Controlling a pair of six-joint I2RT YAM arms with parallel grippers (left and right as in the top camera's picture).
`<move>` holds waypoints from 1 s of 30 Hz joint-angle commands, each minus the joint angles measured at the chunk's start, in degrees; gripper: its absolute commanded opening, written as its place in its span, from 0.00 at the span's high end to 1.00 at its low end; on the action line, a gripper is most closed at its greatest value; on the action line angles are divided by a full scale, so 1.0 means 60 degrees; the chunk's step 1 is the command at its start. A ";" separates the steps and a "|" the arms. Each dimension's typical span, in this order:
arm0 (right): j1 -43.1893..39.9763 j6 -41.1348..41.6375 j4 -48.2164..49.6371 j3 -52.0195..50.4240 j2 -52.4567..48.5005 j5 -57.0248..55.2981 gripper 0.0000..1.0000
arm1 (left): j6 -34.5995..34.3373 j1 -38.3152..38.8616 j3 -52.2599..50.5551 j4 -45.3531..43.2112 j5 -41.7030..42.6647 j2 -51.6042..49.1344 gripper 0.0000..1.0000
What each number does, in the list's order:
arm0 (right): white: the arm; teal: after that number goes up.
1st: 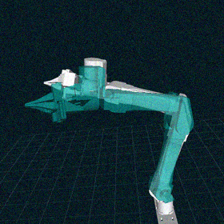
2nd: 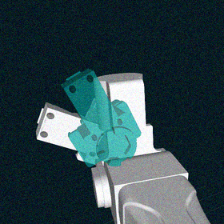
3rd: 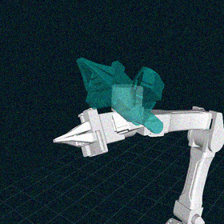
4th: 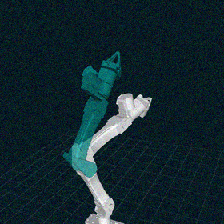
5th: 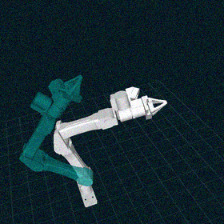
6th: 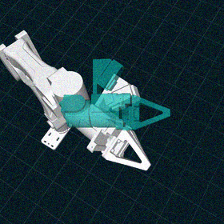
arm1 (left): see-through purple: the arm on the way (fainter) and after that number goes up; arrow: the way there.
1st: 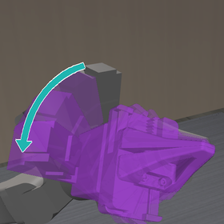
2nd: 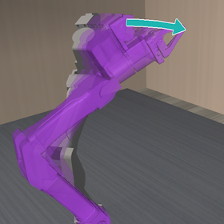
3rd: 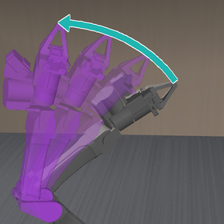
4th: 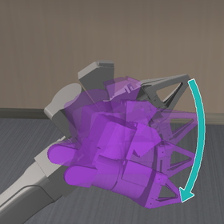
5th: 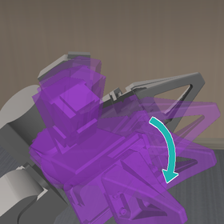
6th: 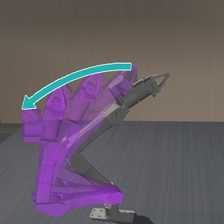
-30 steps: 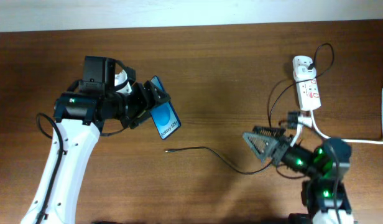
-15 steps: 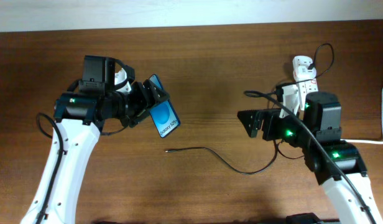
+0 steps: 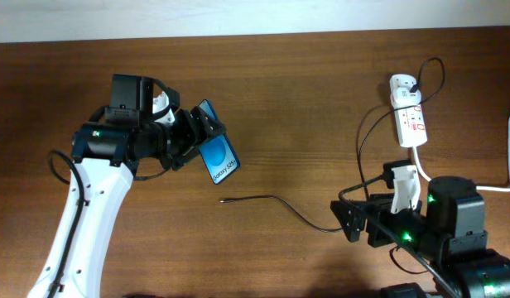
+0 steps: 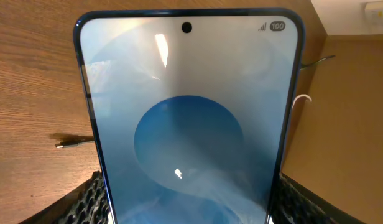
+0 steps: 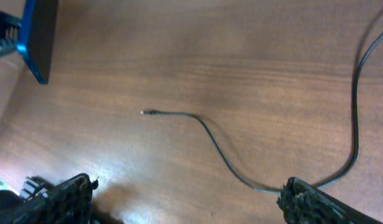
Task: Plug charger to phone and switch on socket
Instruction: 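Raise the right arm and move it toward the held phone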
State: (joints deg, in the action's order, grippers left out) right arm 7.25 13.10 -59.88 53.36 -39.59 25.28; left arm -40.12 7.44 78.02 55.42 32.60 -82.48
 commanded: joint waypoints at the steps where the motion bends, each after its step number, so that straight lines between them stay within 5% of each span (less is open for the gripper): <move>1: 0.0058 -0.0106 -0.0226 0.0153 -0.0044 -0.0073 0.02 | 0.0149 0.0004 0.0229 -0.0047 0.0211 0.0251 0.56; 14: 0.0058 -0.0109 -0.0131 0.0153 -0.0040 -0.0076 0.02 | 0.0142 0.0004 0.0229 -0.0004 0.0215 0.0251 0.56; 21: 0.0058 0.1468 0.0157 0.0153 -0.0342 0.0117 0.02 | -0.0790 0.0004 0.0229 -0.0091 0.0204 0.0251 0.56; 30: 0.0062 0.1122 0.1060 0.0149 -0.0554 0.0503 0.02 | -0.1818 0.0004 0.0229 -0.0685 0.0200 0.0251 0.58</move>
State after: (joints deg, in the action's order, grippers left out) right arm 7.25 21.02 -54.92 53.36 -43.13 27.49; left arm -47.92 7.44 78.02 52.84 32.58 -82.48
